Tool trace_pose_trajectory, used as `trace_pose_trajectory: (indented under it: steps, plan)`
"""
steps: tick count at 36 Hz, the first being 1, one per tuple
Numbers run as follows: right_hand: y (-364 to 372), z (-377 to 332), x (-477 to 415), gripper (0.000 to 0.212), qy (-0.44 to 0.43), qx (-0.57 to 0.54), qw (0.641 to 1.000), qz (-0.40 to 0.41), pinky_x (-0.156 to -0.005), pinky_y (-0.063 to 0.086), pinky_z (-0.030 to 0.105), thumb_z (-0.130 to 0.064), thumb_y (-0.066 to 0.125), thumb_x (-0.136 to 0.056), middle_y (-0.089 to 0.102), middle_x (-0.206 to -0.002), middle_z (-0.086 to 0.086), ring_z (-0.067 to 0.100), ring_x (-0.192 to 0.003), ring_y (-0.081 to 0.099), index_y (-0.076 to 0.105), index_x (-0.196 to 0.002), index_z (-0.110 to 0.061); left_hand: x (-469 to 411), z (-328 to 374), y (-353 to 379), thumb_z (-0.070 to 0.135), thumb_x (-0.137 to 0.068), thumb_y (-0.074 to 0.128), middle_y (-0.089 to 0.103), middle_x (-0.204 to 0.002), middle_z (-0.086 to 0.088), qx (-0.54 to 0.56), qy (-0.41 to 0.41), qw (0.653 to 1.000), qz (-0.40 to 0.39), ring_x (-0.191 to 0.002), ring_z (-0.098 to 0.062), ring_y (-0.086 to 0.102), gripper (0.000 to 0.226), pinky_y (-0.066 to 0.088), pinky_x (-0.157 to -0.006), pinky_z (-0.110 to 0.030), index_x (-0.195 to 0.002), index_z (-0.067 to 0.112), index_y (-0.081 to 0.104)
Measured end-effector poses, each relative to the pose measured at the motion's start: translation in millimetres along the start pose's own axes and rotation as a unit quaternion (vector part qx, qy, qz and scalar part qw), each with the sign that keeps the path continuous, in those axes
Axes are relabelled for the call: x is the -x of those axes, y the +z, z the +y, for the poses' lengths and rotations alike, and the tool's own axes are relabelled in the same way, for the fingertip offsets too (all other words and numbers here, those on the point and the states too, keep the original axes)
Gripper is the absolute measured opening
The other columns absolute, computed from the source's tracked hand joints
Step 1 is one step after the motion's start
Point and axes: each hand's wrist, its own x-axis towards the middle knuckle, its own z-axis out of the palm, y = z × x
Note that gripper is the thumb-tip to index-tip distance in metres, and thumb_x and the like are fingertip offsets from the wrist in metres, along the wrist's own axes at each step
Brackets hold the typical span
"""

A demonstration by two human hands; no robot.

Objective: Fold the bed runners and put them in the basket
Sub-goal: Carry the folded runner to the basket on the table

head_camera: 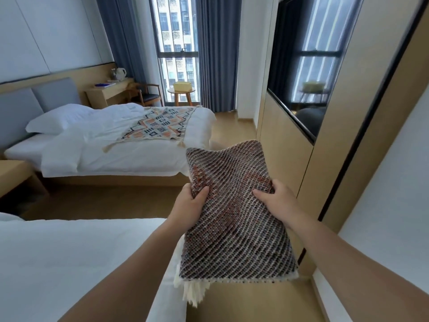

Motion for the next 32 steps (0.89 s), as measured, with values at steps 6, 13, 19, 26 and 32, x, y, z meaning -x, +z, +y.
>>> trace_pose_trajectory:
  steps: [6,13,19,26,32]
  plan:
    - [47,-17,-46,0.038,0.073,-0.053,0.996,0.009,-0.075,0.057,0.038,-0.055,0.074,-0.070,0.066,-0.093,-0.007,0.016,-0.081,0.067,0.052,-0.092,-0.033,-56,-9,-30,0.044,-0.089,0.058,0.065,-0.099,0.017,-0.018,0.024,0.999,-0.039,-0.084,0.005,0.062,0.018,0.044,-0.067,-0.014,-0.103,0.036,0.051]
    - [70,-22,-91,0.027,0.090,-0.053,0.994,0.030,-0.065,0.053,0.031,-0.042,0.075,-0.076,0.067,-0.089,-0.007,0.015,-0.077,0.066,0.058,-0.092,-0.028,-115,-14,-47,0.040,-0.090,0.058,0.068,-0.097,0.008,-0.038,0.029,0.997,-0.067,-0.087,-0.006,0.065,0.018,0.051,-0.080,-0.029,-0.103,0.028,0.056]
    - [77,-28,-141,0.030,0.037,-0.012,0.998,0.058,-0.069,0.050,0.029,-0.039,0.071,-0.082,0.062,-0.093,-0.011,0.010,-0.081,0.062,0.055,-0.104,-0.025,-166,-13,-50,0.038,-0.091,0.057,0.068,-0.102,0.006,-0.006,0.019,0.998,-0.066,-0.092,-0.010,0.065,0.031,0.052,-0.079,-0.027,-0.116,0.019,0.056]
    - [67,-25,-214,0.025,0.002,-0.013,0.998,0.069,-0.081,0.053,0.036,-0.034,0.067,-0.088,0.065,-0.099,-0.008,0.014,-0.087,0.063,0.059,-0.108,-0.023,-240,-8,-34,0.040,-0.091,0.056,0.064,-0.094,0.016,-0.032,0.026,0.998,-0.038,-0.088,-0.004,0.062,0.010,0.047,-0.070,-0.020,-0.100,0.036,0.053]
    - [46,-2,-297,0.024,-0.022,-0.050,0.996,0.067,-0.079,0.050,0.029,-0.028,0.068,-0.087,0.064,-0.096,-0.011,0.007,-0.085,0.062,0.060,-0.109,-0.020,-320,-7,2,0.040,-0.090,0.058,0.068,-0.100,0.006,-0.041,0.017,0.999,-0.019,-0.090,-0.013,0.065,0.019,0.053,-0.085,-0.039,-0.105,0.029,0.055]
